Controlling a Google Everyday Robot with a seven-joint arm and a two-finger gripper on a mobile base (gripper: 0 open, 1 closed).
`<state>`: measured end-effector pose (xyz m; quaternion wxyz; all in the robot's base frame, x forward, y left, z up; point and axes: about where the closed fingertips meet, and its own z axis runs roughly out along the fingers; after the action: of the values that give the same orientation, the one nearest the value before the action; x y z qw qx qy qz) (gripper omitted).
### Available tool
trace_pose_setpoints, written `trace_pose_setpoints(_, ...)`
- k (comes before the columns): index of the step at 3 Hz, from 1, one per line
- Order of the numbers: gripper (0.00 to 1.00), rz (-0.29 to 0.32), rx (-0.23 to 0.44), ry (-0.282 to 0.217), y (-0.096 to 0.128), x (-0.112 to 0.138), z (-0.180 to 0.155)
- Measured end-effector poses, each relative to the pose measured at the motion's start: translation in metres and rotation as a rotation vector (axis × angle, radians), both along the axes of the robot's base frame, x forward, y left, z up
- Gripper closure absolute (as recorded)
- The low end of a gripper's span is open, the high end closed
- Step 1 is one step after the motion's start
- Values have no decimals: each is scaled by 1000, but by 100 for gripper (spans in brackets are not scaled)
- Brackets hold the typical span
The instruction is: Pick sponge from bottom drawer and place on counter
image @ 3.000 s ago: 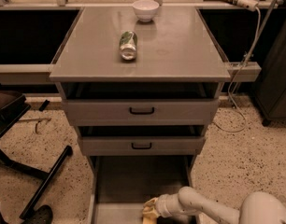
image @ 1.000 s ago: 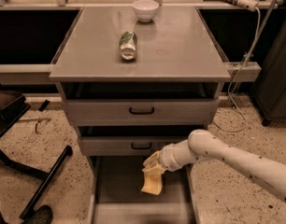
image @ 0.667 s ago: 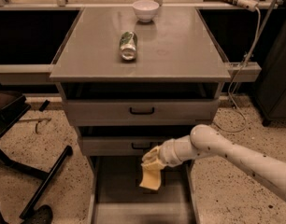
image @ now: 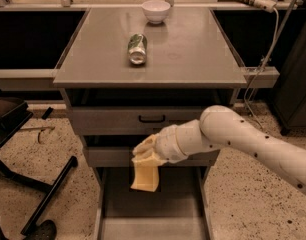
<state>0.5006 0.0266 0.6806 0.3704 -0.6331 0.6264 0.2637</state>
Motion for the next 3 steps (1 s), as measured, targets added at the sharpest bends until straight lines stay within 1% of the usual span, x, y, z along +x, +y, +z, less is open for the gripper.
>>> trace_pose_setpoints(1,100,32,-57,-131,28,-21,91)
trace_pose_setpoints(2,100,41,-104,-192,36,-28,118)
trace_pose_setpoints(3,100,41,-104,-192,36,-28,117)
